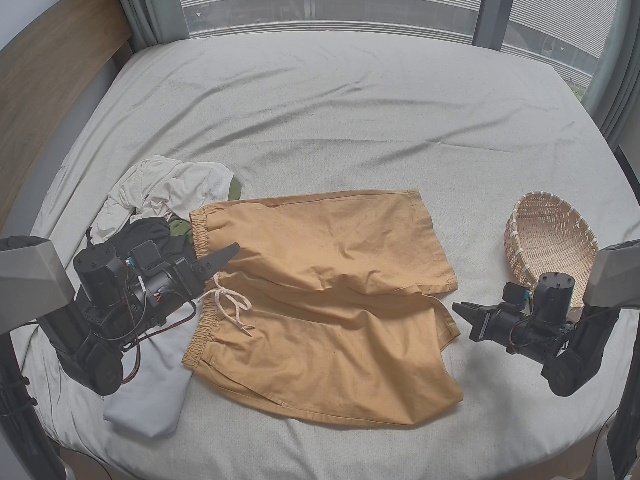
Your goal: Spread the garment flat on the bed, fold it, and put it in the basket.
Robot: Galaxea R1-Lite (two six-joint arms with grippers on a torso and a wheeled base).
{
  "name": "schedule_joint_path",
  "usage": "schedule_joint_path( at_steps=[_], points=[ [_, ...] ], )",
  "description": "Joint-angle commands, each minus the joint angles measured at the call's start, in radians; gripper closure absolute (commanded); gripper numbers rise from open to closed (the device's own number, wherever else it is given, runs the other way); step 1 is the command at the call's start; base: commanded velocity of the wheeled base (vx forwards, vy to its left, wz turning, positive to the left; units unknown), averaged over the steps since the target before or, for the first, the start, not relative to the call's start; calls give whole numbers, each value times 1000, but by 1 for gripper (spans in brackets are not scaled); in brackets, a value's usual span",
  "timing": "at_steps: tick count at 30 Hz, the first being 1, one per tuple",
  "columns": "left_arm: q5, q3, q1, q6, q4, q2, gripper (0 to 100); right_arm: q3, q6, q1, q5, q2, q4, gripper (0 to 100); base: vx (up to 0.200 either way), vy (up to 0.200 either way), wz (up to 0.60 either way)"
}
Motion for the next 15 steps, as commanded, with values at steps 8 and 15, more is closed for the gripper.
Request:
schedule_joint_path(
  at_steps=[8, 15],
  points=[
    [0, 1, 0, -1, 0, -5, 0, 71, -63, 2, 28, 7, 0, 0, 0, 0, 0],
    [0, 1, 0, -1, 0, -5, 0, 68, -63, 8, 31, 37, -11, 100, 0, 0, 0]
  ],
)
